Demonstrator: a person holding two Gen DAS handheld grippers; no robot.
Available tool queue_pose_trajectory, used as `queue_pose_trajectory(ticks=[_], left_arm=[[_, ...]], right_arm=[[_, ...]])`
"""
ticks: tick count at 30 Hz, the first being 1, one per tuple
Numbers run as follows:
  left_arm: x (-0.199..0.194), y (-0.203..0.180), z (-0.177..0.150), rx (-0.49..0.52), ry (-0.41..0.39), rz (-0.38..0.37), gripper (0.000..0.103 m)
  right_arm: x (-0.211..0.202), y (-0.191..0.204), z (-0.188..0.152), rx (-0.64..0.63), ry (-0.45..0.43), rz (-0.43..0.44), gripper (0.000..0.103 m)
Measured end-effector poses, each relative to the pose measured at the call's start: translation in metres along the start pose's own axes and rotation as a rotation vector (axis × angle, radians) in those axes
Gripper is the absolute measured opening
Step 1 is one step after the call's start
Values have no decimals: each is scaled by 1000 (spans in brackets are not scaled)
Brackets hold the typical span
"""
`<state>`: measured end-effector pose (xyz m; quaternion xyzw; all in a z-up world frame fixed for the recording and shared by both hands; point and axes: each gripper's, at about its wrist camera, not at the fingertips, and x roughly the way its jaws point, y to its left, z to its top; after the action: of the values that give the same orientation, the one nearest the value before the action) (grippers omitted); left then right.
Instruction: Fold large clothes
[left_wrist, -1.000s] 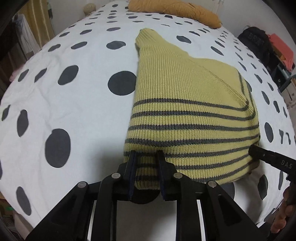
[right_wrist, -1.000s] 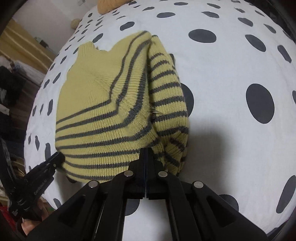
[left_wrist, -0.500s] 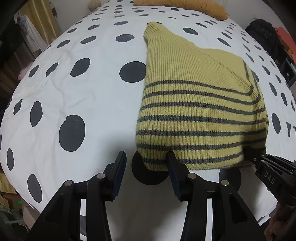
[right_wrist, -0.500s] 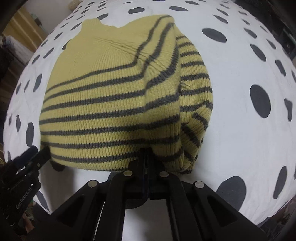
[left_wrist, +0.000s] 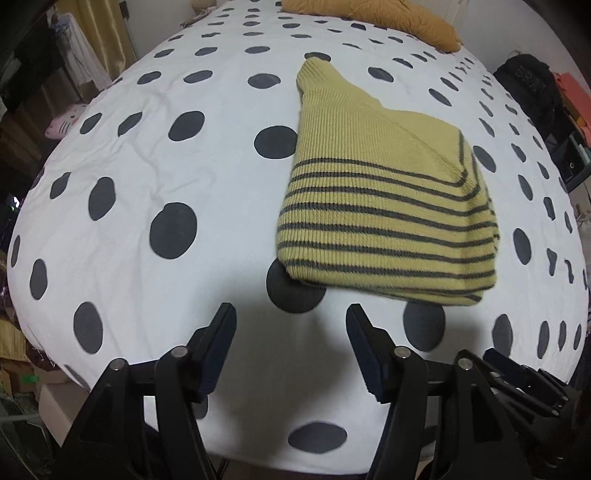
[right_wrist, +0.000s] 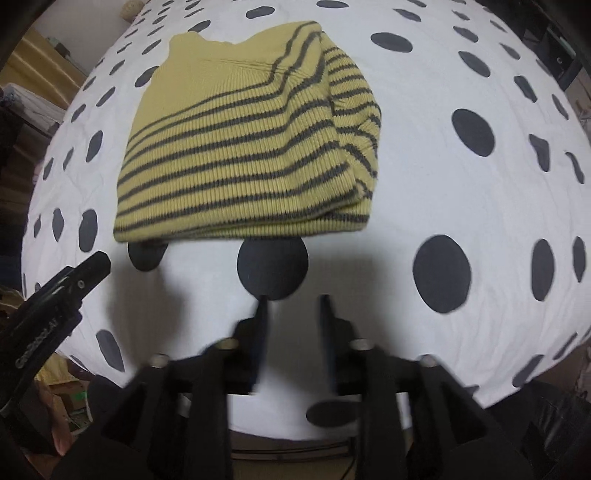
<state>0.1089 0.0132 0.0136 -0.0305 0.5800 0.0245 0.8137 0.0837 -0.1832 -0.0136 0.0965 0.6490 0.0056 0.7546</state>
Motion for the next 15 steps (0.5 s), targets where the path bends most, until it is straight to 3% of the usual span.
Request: queue_pose_trajectory(ticks=[1,2,4,6,10,12,15], left_arm=[[-6,0,-2,1,-3,5,76],[-10,0,-4,2,-6,11,80],[-17,2,-6,-1,-20,10,82],[-17,5,-7,-8,-16,-4,84],[6,19,-9,-33,14,-77,87],[21,25,-15,-40,30,-84,87],[45,33,-21,-43,51,-55,87]], right_arm=[[-6,3,-3,-10,-14,-24,60],[-11,8,-5,-23,-30,-47,65],[-18,18,-5,-55,-54,-81,69],[-19,20,-1,-65,-62,-56,72],[-11,-10,12,13,-112,128,74],[2,-37,23,120,-118,280,74],[13,-69,38,239,-140,412,74]])
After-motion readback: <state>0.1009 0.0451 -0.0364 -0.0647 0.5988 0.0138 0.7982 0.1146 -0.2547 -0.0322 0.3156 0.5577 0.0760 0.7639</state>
